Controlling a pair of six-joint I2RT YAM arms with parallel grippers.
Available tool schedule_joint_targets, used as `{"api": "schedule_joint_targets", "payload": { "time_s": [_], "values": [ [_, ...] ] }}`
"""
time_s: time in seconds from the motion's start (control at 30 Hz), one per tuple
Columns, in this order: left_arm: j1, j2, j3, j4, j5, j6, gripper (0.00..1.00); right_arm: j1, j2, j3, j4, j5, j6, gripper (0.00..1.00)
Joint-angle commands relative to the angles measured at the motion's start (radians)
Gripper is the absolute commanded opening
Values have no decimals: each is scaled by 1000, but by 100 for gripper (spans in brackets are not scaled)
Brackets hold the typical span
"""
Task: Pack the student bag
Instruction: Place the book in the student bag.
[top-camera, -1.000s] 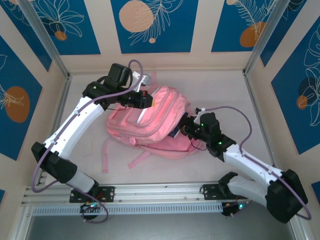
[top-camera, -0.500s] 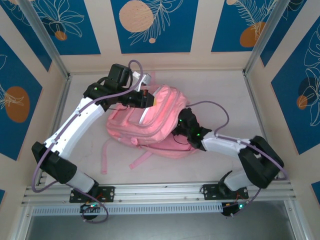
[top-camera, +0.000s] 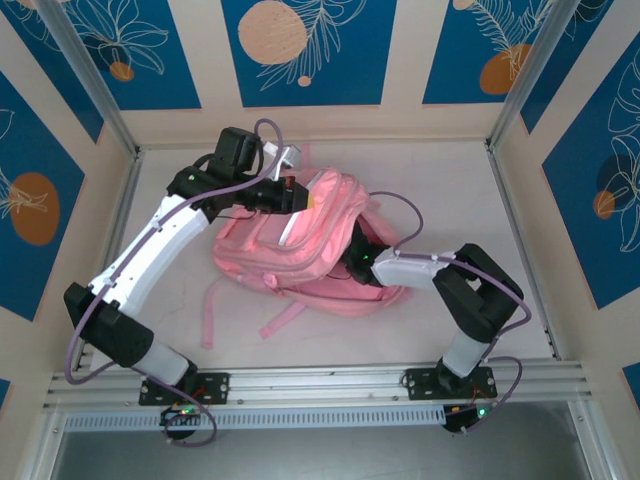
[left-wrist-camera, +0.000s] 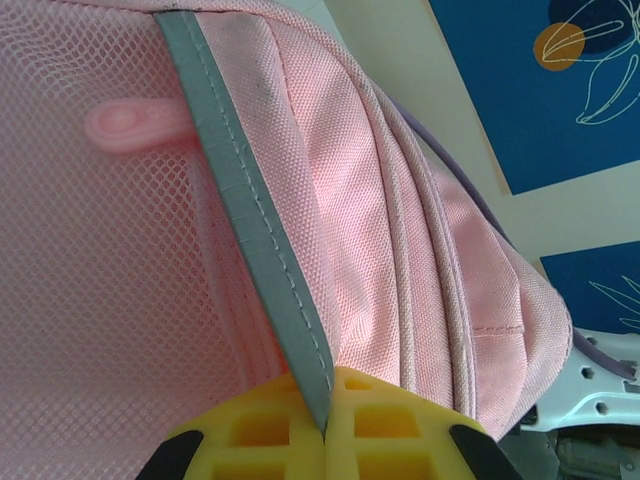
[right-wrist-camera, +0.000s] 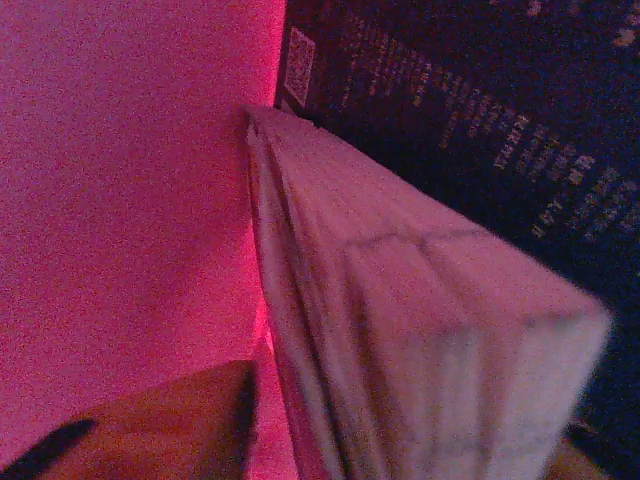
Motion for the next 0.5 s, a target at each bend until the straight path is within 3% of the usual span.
{"api": "schedule_joint_targets", "payload": {
  "time_s": [0.0,0.1,0.27,0.47],
  "values": [
    [1,-61,15,134,80,-13,0,-7,-78,-13,-51,-12,-91,56],
    [10,-68,5,145,69,-29,0,-20,-150,-40,-85,-46,-144,66],
    [26,-87,-22,162,62,-49,0,-24,-298,-124,-163,-23,-205,76],
    [45,-125,-83,179,44,-64,0,-73,-482,-266,-219,-2,-218,78]
  ]
}}
